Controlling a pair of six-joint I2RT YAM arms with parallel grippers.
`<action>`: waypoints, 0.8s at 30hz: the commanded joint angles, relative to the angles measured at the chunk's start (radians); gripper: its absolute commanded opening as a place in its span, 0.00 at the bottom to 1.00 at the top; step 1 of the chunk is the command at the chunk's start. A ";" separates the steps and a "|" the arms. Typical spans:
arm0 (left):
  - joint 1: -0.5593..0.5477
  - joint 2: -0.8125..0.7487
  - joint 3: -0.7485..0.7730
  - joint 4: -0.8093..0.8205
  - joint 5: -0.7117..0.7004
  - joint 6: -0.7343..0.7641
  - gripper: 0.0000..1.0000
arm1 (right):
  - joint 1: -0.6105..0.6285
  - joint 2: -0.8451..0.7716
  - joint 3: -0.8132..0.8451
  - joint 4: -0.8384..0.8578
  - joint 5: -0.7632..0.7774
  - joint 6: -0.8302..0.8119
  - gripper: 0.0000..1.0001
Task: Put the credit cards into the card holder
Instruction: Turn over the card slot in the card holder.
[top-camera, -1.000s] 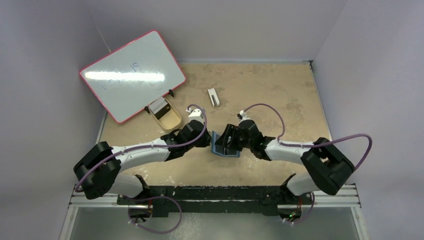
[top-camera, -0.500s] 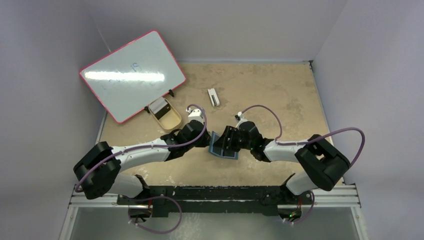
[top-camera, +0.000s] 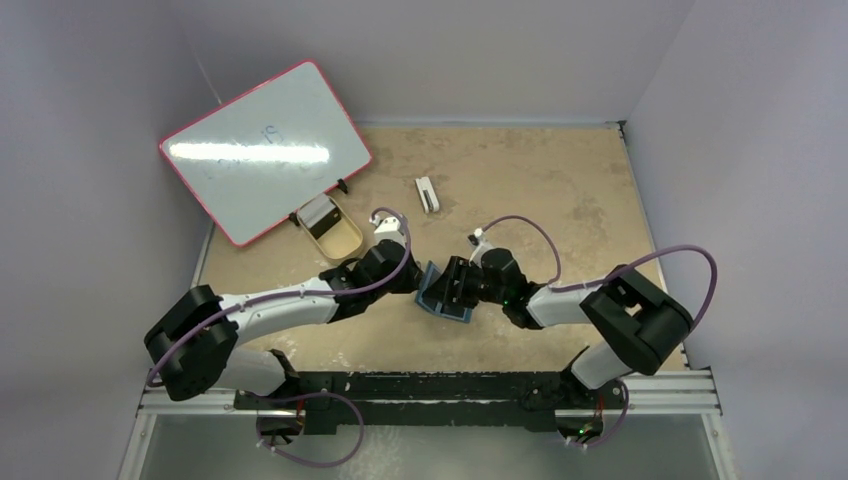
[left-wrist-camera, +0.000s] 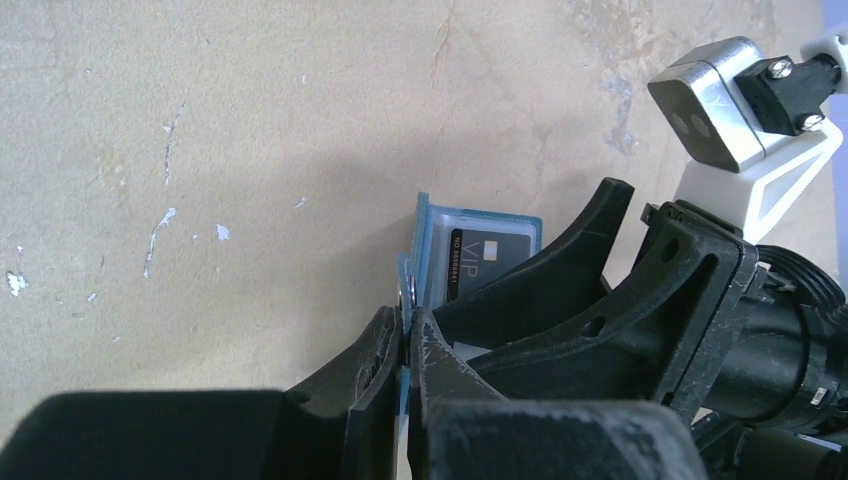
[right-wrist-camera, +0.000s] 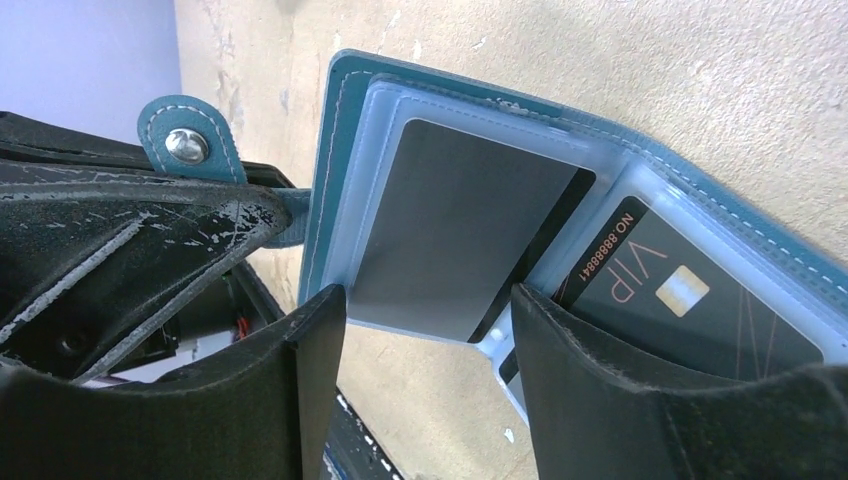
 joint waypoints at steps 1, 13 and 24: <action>-0.001 -0.042 -0.002 0.052 0.011 -0.035 0.00 | 0.004 -0.046 -0.004 0.041 -0.017 0.009 0.65; 0.000 -0.046 0.001 0.048 0.022 -0.056 0.00 | 0.004 -0.090 0.081 -0.197 0.152 -0.051 0.63; -0.001 -0.049 0.023 0.009 0.005 -0.038 0.00 | 0.004 -0.096 0.114 -0.281 0.192 -0.067 0.60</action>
